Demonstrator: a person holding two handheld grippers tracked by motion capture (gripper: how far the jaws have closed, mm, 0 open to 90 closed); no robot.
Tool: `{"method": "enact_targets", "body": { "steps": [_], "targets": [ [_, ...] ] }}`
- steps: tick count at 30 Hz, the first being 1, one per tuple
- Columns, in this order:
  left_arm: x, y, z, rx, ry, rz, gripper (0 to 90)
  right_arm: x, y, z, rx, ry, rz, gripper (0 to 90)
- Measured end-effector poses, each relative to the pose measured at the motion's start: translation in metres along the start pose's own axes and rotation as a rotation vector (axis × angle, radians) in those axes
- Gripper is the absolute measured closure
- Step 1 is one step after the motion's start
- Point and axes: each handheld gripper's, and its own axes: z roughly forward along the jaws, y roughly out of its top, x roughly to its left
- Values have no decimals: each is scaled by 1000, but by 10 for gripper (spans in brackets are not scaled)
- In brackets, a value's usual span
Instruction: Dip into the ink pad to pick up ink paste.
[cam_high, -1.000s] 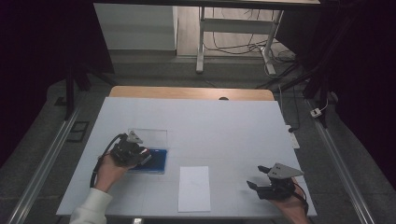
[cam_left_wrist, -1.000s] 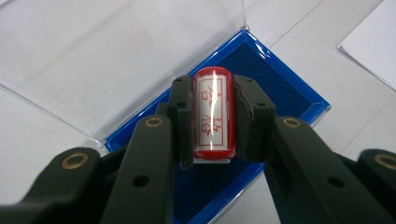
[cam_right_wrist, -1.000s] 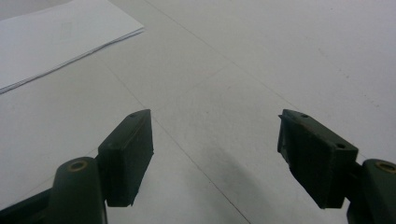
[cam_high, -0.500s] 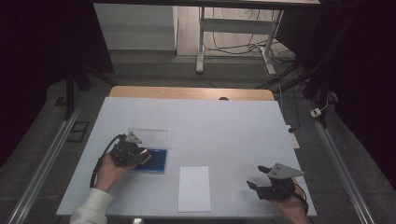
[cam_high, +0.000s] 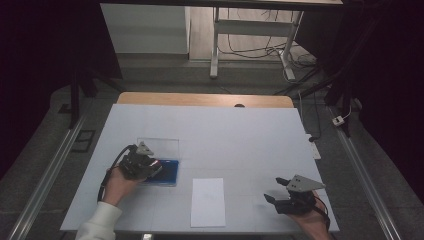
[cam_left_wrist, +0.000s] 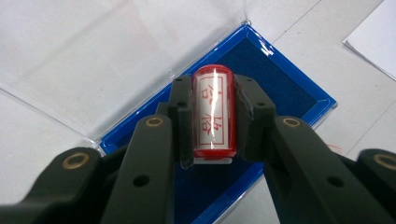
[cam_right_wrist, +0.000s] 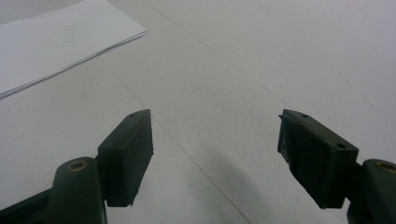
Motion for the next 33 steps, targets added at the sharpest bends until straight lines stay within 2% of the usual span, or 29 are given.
{"method": "enact_targets", "body": {
  "steps": [2, 19, 22, 33],
  "targets": [
    [2, 0, 0, -1, -9, -5, 708, 0, 0, 0, 0, -1, -1, 263],
    [-2, 1, 0, 10, 15, 5, 708, -1, 0, -2, -8, -1, 6, 262],
    [-2, 1, 0, 7, 9, -7, 709, -1, 0, -3, -7, -6, 6, 262],
    [-1, 1, 1, 5, 5, -7, 708, -1, 0, -5, -22, -2, 14, 262]
  ]
}}
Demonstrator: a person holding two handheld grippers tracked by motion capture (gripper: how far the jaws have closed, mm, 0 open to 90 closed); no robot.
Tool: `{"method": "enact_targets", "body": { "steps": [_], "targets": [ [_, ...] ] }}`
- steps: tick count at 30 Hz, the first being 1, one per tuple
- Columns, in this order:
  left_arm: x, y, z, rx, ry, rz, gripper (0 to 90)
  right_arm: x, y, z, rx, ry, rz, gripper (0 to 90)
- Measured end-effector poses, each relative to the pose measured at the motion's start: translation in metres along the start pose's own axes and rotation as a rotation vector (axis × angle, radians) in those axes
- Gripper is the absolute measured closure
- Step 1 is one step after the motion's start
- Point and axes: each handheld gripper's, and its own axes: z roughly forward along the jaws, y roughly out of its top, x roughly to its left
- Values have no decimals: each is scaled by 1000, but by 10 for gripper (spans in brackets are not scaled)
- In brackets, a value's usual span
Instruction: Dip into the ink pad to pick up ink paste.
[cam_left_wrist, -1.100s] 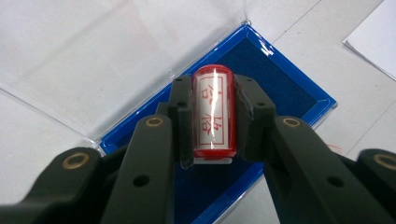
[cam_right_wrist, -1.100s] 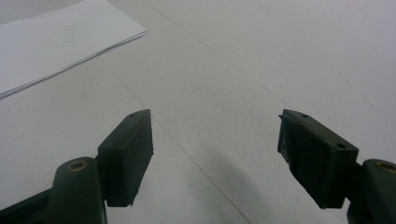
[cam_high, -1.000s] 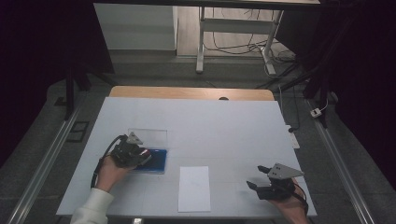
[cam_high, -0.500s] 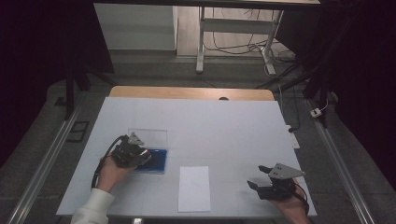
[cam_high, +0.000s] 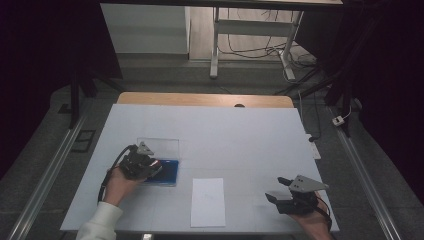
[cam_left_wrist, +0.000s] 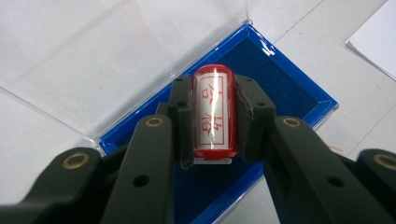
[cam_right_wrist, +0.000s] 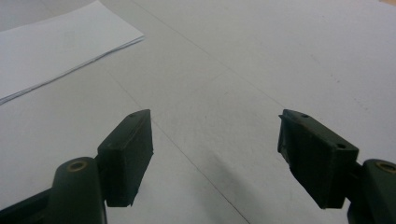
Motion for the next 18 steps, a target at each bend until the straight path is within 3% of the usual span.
{"method": "enact_targets", "body": {
  "steps": [4, 6, 13, 18],
  "targets": [
    [2, 1, -5, -13, -2, 24, 704, -1, -1, 1, 6, 2, 1, 261],
    [0, 3, -8, -28, 26, 34, 702, -1, -1, 2, 1, 5, 2, 262],
    [8, 3, -36, -166, -51, -25, 700, -3, -2, 2, 11, 1, 0, 262],
    [5, 2, -45, -206, -75, -33, 698, -2, -2, 1, 11, 1, -2, 262]
  ]
}}
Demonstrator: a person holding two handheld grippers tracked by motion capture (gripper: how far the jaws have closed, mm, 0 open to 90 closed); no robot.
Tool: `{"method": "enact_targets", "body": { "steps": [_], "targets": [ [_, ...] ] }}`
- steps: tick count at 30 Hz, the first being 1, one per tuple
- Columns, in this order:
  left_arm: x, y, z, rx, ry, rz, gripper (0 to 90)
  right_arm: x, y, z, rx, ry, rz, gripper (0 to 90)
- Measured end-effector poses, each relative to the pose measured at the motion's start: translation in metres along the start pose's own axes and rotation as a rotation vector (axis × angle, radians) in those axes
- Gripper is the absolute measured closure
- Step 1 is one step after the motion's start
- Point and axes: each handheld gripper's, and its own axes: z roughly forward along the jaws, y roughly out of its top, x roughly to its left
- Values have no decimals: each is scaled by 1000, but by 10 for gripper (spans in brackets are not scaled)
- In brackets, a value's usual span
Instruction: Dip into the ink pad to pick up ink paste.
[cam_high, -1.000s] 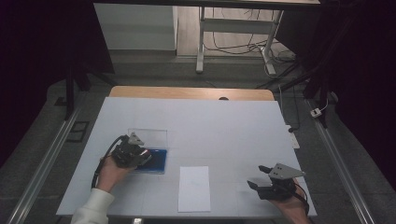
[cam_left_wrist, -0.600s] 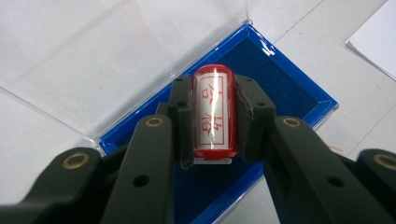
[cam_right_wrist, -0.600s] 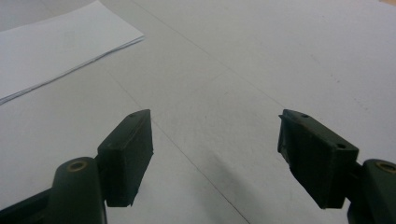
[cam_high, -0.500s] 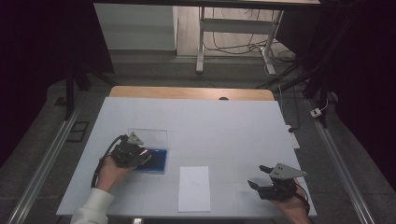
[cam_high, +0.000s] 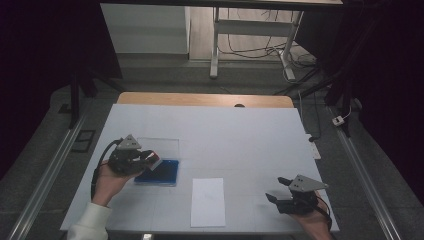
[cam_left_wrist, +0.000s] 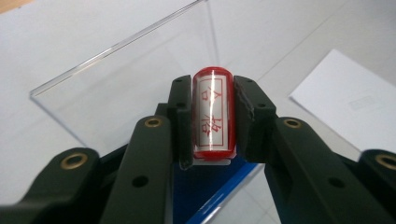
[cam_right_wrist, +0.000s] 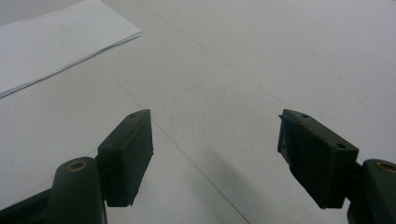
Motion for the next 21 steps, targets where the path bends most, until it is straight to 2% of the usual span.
{"method": "enact_targets", "body": {
  "steps": [5, 8, 13, 17, 21],
  "targets": [
    [-5, 3, -2, -12, -27, 12, 698, 0, -1, 1, 0, 2, 0, 262],
    [-8, 5, -4, -33, -73, 1, 698, 0, -1, 1, 2, 3, 2, 263],
    [-16, 10, -4, -32, -79, 23, 698, -1, -1, 1, 1, 4, 0, 264],
    [-21, 12, -4, -43, -119, 27, 698, -1, -1, 0, 0, 6, 1, 264],
    [-26, 15, -4, -45, -126, 41, 698, 0, -1, 1, 0, 4, 1, 264]
  ]
}}
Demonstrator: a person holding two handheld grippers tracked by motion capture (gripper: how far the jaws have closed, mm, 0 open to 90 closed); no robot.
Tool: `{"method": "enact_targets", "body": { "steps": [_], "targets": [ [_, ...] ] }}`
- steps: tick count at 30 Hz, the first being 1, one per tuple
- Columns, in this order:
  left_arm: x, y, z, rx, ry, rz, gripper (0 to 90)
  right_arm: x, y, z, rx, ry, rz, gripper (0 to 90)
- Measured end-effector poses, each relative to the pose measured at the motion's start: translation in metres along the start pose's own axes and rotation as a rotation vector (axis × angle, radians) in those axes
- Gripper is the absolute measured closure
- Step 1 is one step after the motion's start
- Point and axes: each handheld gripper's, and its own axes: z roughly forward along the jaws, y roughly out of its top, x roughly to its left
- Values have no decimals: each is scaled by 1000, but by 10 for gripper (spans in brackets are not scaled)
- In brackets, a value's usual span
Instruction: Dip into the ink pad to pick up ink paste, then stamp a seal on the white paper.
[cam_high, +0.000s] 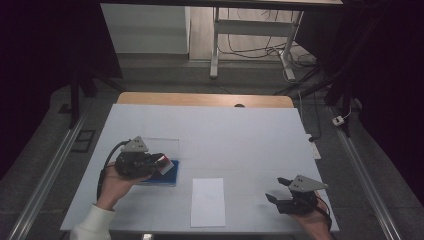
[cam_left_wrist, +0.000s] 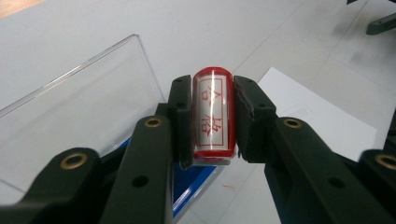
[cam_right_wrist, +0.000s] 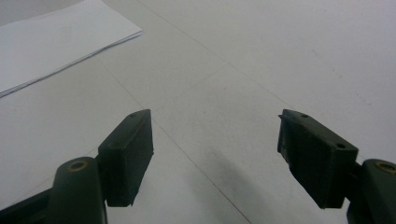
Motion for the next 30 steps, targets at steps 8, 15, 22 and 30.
{"method": "enact_targets", "body": {
  "steps": [8, 15, 22, 30],
  "targets": [
    [-10, 5, 4, 9, -21, 18, 699, 0, 0, 0, -4, -7, 1, 265],
    [-17, 7, 12, 25, -26, 34, 699, -1, 0, 0, 0, -10, -1, 265],
    [-25, 8, 19, 45, -36, 54, 698, 0, 0, 0, -4, -4, 1, 265],
    [-33, 10, 27, 66, -57, 77, 698, 0, -1, 1, 7, -5, -2, 265]
  ]
}}
